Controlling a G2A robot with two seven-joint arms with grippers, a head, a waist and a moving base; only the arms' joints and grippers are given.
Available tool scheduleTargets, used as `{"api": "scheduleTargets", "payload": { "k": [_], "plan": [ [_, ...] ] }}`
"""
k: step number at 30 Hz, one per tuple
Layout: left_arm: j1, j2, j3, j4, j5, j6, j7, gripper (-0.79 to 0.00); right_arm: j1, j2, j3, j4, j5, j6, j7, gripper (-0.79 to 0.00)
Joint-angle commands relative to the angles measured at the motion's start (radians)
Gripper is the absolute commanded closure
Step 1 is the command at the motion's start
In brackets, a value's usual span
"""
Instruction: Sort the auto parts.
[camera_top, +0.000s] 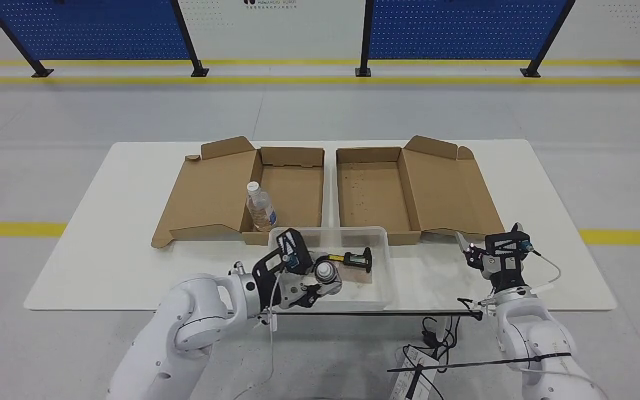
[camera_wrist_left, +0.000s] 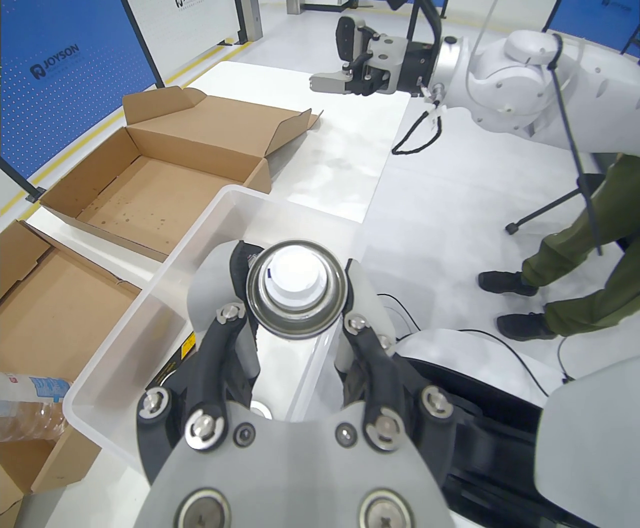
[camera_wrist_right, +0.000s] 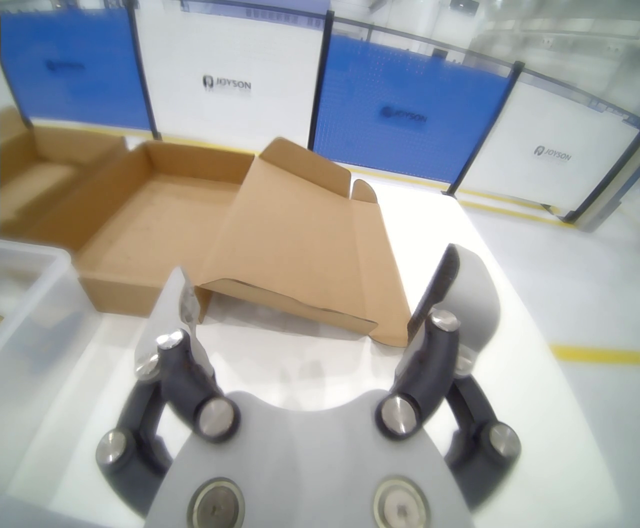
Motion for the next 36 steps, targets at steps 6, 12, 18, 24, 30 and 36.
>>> {"api": "scheduleTargets", "payload": {
  "k": [6,12,18,24,30,36],
  "plan": [
    [-0.019,0.006,0.009,0.016,0.002,0.008,0.005,0.000,0.000,0.000,0.000,0.000,0.000,0.000,0.000,-0.785],
    [-0.041,0.009,0.003,0.034,0.056,0.047,0.043,0.000,0.000,0.000,0.000,0.000,0.000,0.000,0.000,-0.785],
    [-0.073,0.006,0.000,0.058,0.113,0.143,0.121,0.000,0.000,0.000,0.000,0.000,0.000,0.000,0.000,-0.785],
    [-0.102,-0.002,0.031,0.094,0.174,0.275,0.143,0.000,0.000,0.000,0.000,0.000,0.000,0.000,0.000,-0.785],
    [-0.125,-0.011,0.052,0.149,0.198,0.368,0.197,0.000,0.000,0.000,0.000,0.000,0.000,0.000,0.000,-0.785],
    [-0.154,-0.021,0.069,0.202,0.219,0.478,0.236,0.000,0.000,0.000,0.000,0.000,0.000,0.000,0.000,-0.785]
  ]
}}
